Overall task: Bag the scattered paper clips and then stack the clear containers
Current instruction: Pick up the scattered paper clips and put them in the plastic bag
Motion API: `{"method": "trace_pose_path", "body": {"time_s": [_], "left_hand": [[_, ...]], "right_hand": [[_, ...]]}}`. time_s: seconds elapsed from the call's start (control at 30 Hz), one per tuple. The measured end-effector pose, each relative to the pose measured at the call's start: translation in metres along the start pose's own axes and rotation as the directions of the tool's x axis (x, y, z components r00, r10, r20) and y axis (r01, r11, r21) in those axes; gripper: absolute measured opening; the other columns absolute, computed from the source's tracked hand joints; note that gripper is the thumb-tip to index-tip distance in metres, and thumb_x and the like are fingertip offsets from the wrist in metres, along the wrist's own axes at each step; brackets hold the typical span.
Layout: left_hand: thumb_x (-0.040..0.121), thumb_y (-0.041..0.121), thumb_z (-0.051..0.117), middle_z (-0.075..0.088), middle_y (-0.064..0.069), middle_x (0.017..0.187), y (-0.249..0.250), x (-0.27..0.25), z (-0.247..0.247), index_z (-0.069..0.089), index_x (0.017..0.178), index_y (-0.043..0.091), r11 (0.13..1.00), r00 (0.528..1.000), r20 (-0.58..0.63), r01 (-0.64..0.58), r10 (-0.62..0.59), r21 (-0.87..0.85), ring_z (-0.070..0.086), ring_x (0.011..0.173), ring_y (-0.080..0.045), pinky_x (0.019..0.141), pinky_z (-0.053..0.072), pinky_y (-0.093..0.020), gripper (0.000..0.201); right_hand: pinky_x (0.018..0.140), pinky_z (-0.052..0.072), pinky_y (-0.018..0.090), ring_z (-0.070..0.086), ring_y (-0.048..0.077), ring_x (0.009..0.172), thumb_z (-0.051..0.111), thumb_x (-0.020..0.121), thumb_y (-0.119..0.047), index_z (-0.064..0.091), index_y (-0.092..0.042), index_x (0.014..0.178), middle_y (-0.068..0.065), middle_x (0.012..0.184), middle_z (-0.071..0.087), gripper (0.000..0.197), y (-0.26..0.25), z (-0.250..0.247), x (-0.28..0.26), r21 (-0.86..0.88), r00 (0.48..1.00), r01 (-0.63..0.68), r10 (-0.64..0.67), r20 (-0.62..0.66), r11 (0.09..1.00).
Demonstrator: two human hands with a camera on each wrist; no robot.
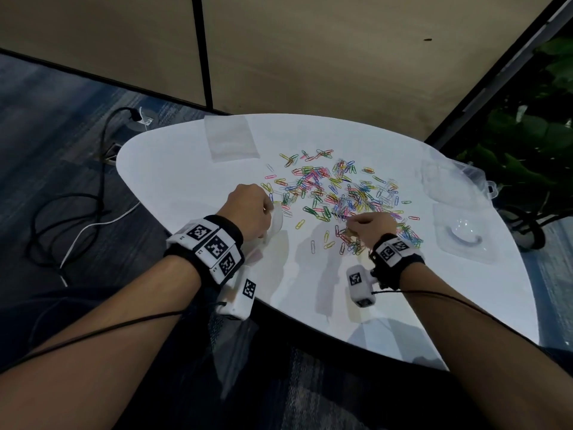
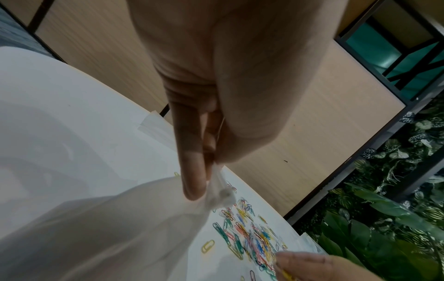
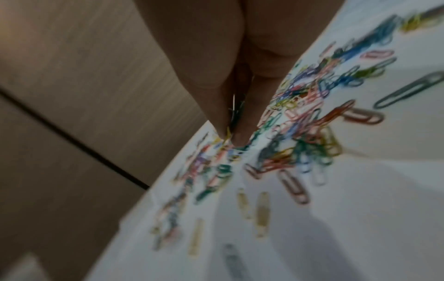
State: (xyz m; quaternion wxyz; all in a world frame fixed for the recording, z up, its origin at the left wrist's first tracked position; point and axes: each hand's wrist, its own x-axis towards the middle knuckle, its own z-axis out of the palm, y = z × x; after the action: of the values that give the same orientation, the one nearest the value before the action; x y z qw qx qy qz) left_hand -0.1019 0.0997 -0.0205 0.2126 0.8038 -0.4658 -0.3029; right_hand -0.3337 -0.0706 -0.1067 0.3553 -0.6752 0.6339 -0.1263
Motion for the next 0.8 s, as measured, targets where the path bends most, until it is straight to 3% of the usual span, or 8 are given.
{"method": "trace_pose_path", "body": {"time_s": [0.07,0.13,0.23,0.43,0.53,0.6,0.7,0.8], "left_hand": [[0.084,0.002,0.045,0.071,0.001,0.064,0.002,-0.001,0.0,0.069,0.074,0.018,1.0,1.0,0.01,0.005,-0.005,-0.009,0.075,0.064,-0.018,0.083,0.059,-0.027,0.03],[0.086,0.001,0.046,0.073,-0.004,0.066,0.004,-0.002,0.001,0.073,0.086,0.013,0.999,1.0,0.012,0.016,-0.016,-0.032,0.076,0.066,-0.02,0.085,0.058,-0.028,0.029],[0.089,0.001,0.048,0.073,-0.006,0.067,0.005,-0.003,0.001,0.075,0.095,0.008,0.999,1.0,0.018,0.018,-0.017,-0.045,0.077,0.068,-0.023,0.086,0.059,-0.028,0.029],[0.091,0.002,0.052,0.072,-0.007,0.069,0.008,-0.007,0.004,0.074,0.101,0.007,0.998,1.0,0.007,0.006,-0.006,-0.067,0.076,0.071,-0.026,0.087,0.06,-0.033,0.025],[0.089,0.004,0.054,0.075,-0.015,0.086,0.007,-0.005,0.004,0.077,0.1,0.006,0.997,1.0,-0.015,-0.013,0.012,-0.074,0.074,0.085,-0.031,0.09,0.058,-0.038,0.026],[0.086,0.005,0.055,0.074,-0.015,0.092,0.004,-0.004,0.003,0.079,0.096,0.009,0.997,1.0,-0.019,-0.007,0.005,-0.076,0.073,0.089,-0.032,0.089,0.059,-0.039,0.026],[0.086,0.004,0.053,0.074,-0.016,0.09,0.002,-0.004,0.003,0.078,0.092,0.01,0.997,1.0,-0.024,0.003,-0.005,-0.074,0.072,0.09,-0.032,0.089,0.058,-0.039,0.026],[0.089,0.003,0.053,0.073,-0.017,0.097,-0.001,-0.002,0.002,0.076,0.104,0.01,0.997,0.999,-0.046,0.019,-0.023,-0.076,0.072,0.091,-0.033,0.092,0.057,-0.038,0.029]], "right_hand": [[0.083,0.058,0.03,0.073,0.02,0.08,0.081,0.077,-0.014,0.079,-0.015,0.08,0.007,0.085,0.077,0.003,-0.011,-0.006,-0.008,0.368,0.991,-0.122,0.094,0.094,0.922],[0.079,0.059,0.028,0.073,0.026,0.085,0.076,0.08,0.0,0.075,0.0,0.089,0.019,0.094,0.075,0.009,-0.032,-0.007,-0.023,0.664,0.967,-0.226,0.083,0.24,0.712],[0.078,0.059,0.025,0.072,0.025,0.089,0.07,0.083,0.005,0.068,0.01,0.101,0.022,0.098,0.073,0.02,-0.067,0.006,-0.049,0.757,0.908,-0.317,-0.047,0.416,0.571],[0.081,0.06,0.035,0.07,0.029,0.078,0.067,0.085,0.005,0.07,0.012,0.092,0.028,0.092,0.071,0.01,-0.102,0.054,-0.081,0.621,0.91,-0.226,-0.065,0.409,0.751],[0.09,0.057,0.048,0.069,0.028,0.079,0.07,0.072,0.0,0.076,-0.003,0.086,0.023,0.089,0.074,0.016,-0.105,0.069,-0.085,0.442,0.933,-0.052,-0.115,0.342,0.895],[0.085,0.059,0.04,0.073,0.026,0.082,0.076,0.063,-0.009,0.079,-0.014,0.088,0.011,0.083,0.076,0.025,-0.109,0.067,-0.089,0.258,0.899,0.14,-0.232,0.372,0.956],[0.077,0.061,0.033,0.074,0.023,0.077,0.074,0.075,-0.004,0.079,-0.011,0.088,0.009,0.079,0.077,0.016,-0.11,0.054,-0.089,0.198,0.868,0.327,-0.376,0.325,0.924],[0.073,0.061,0.036,0.073,0.027,0.076,0.062,0.086,0.004,0.076,-0.005,0.092,0.013,0.086,0.075,0.017,-0.104,0.042,-0.072,0.392,0.934,0.239,-0.321,0.158,0.888]]}}
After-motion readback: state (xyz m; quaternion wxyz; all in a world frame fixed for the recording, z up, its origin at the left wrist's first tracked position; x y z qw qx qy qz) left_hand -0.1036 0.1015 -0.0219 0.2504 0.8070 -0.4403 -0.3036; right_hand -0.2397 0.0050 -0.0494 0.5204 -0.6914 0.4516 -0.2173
